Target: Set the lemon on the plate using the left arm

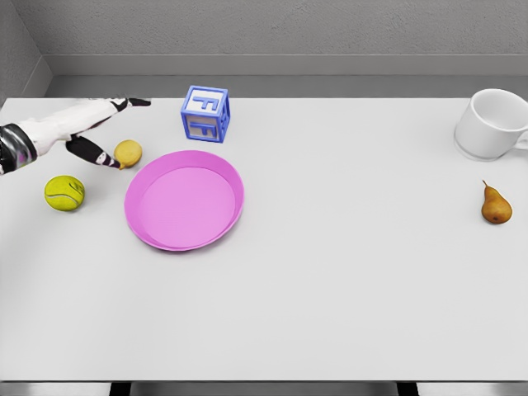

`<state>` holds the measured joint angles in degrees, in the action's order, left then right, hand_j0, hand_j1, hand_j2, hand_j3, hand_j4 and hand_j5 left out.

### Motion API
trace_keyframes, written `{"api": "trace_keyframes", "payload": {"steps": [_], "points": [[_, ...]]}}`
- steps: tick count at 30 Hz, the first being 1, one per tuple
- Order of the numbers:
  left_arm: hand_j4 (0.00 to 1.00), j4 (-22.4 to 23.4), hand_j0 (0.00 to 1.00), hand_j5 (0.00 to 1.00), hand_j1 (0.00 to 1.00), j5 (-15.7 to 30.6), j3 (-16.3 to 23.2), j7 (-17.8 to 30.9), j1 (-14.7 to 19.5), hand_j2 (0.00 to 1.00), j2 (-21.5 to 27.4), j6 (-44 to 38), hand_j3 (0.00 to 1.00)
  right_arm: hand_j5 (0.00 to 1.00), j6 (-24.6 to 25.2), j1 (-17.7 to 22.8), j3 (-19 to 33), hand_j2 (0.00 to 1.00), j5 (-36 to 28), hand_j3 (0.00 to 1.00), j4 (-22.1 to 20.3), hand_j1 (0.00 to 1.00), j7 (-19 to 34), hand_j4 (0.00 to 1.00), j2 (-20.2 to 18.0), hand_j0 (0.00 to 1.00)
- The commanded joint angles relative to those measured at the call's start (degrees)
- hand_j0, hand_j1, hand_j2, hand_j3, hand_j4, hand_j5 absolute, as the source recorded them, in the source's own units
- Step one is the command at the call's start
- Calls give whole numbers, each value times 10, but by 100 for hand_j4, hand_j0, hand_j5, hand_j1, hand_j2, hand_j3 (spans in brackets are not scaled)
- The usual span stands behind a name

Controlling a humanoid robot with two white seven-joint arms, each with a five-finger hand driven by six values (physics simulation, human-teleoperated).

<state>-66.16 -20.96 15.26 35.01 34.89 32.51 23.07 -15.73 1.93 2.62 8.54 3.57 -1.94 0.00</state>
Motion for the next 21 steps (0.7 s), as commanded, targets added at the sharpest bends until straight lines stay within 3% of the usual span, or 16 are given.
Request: {"api": "trace_keyframes", "payload": {"steps": [1, 8, 21], "points": [[100, 30, 100, 100, 100, -9, 2, 0, 0, 100, -10, 0, 100, 100, 0, 0, 0, 100, 0, 100, 0, 100, 0, 100, 0, 100], [100, 62, 100, 100, 100, -60, 3, 0, 12, 100, -22, 0, 100, 100, 0, 1, 0, 100, 0, 100, 0, 100, 0, 100, 0, 100], [100, 113, 100, 100, 100, -89, 3, 0, 32, 100, -32, -2, 100, 100, 0, 1, 0, 100, 0, 100, -1, 100, 0, 100, 0, 100]]}}
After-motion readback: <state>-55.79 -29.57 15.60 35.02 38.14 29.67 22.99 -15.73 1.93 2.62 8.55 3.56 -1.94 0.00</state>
